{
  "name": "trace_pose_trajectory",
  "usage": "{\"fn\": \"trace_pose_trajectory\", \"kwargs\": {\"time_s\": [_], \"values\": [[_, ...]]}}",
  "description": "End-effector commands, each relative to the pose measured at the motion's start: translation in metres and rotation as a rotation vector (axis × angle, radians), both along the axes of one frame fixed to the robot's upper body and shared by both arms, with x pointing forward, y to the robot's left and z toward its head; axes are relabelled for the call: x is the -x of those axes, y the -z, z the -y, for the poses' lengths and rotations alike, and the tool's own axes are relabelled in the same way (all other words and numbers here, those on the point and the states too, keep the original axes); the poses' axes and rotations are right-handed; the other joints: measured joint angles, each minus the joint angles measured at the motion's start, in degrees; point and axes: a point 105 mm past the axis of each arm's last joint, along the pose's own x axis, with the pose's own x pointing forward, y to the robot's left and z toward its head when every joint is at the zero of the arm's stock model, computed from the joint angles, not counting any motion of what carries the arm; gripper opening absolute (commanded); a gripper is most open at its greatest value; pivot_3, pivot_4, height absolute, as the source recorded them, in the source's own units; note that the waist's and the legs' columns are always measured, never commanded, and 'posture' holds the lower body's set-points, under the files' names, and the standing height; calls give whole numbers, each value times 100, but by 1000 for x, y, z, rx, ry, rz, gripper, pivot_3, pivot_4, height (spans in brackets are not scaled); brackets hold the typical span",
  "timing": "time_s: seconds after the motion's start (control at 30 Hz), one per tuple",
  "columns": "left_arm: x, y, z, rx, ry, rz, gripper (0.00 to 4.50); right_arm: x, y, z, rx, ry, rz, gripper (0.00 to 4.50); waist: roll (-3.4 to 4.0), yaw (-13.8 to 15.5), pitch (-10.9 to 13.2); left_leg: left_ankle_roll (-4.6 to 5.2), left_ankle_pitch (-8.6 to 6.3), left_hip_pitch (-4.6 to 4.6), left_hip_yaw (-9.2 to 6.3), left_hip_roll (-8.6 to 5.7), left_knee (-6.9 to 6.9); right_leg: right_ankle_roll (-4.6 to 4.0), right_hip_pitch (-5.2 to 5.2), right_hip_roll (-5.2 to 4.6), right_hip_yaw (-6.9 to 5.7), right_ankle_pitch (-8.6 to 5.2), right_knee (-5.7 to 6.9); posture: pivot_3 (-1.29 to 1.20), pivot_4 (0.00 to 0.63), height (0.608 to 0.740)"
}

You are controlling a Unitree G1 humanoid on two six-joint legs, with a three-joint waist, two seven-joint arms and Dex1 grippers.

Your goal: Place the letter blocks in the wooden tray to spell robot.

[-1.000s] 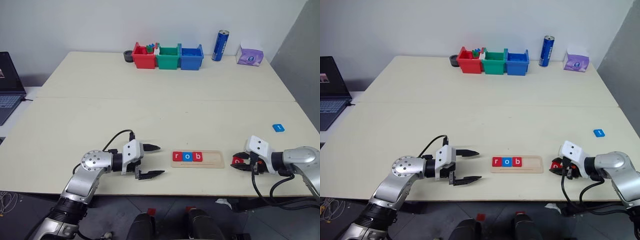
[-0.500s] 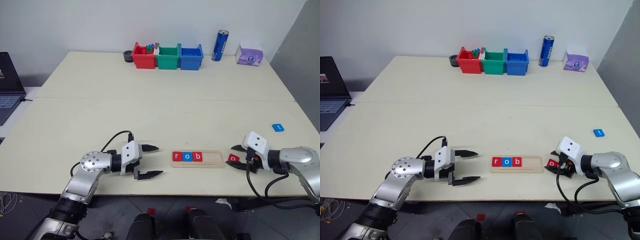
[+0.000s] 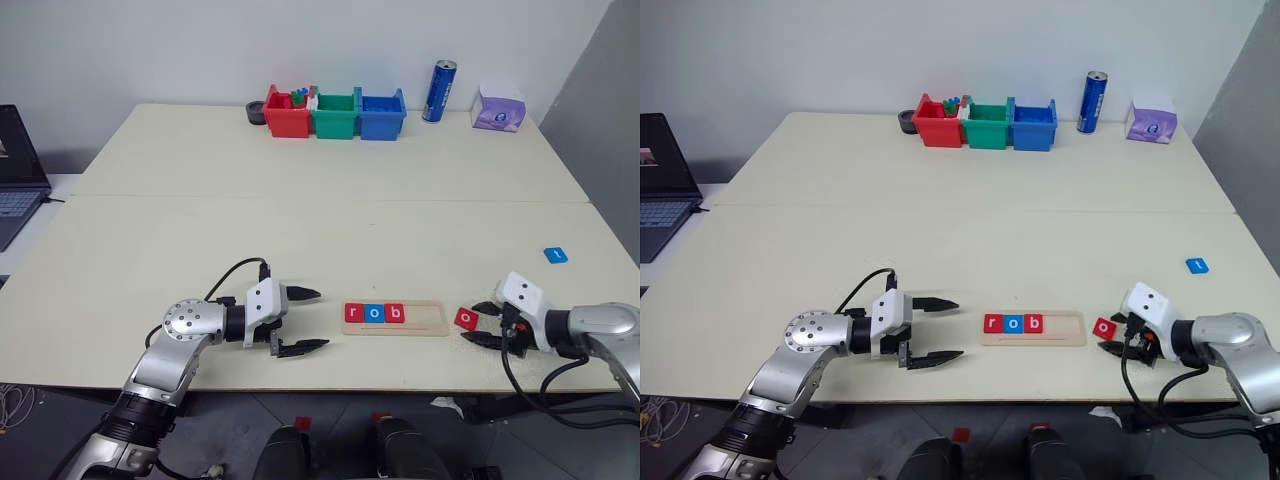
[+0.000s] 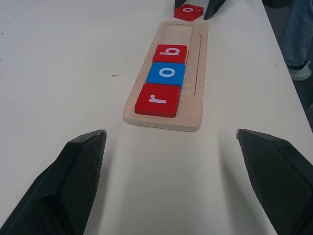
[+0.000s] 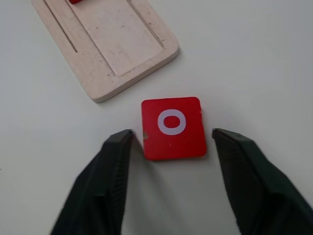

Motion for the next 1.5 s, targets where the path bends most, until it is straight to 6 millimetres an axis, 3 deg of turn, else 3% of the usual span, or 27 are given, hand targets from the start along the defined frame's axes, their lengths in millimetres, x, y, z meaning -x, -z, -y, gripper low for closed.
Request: {"fn": "trace_pose_trajectory", "kwargs": {"time_s": [0.03, 0.2, 0.33, 0.53, 0.73, 1.2, 1.5], "values": [[1, -9, 4, 6, 15, 35, 4500, -3, -2, 2, -12, 33, -10, 1500, 0, 0, 0, 0, 0, 0, 0, 0, 0, 0, 0, 0, 0, 0, 0, 0, 150, 740], [1, -8, 3, 3, 10, 32, 4500, -7, -19, -6, -6, -10, 46, 1453, 0, 0, 0, 0, 0, 0, -1, 0, 2, 0, 1, 0, 1, 1, 0, 0, 150, 740], [2, -6, 2, 0, 8, 29, 4500, -2, -33, -34, -11, -139, 82, 1453, 1, -10, 0, 0, 0, 1, -3, 2, 1, 0, 0, 1, 2, 0, 1, 0, 150, 740], [1, -5, 3, -1, 14, 31, 4500, 1, -31, -71, -1, -266, 86, 1453, 1, -3, 0, 0, 0, -2, -4, 2, 1, 0, 0, 1, -5, 0, 0, 0, 150, 740], [-1, -10, 5, 18, 2, 32, 4500, -8, -24, -83, 23, -302, 70, 1453, 1, -2, 0, 0, 0, -1, -5, 0, 2, 0, -1, -2, -2, 0, 0, 0, 150, 740], [1, -9, 5, 20, -14, 37, 4500, -16, -34, -80, 59, -385, 74, 1453, 1, -2, 0, 0, 0, -2, -8, 2, 1, -5, -2, -2, -5, 3, 0, 0, 150, 740], [1, -6, 4, 24, -20, 37, 4500, -18, -23, -73, 139, -426, 56, 1453, 1, -2, 0, 0, 0, -1, -7, 2, 1, -6, -2, -2, -6, 4, 1, 0, 150, 740]]}}
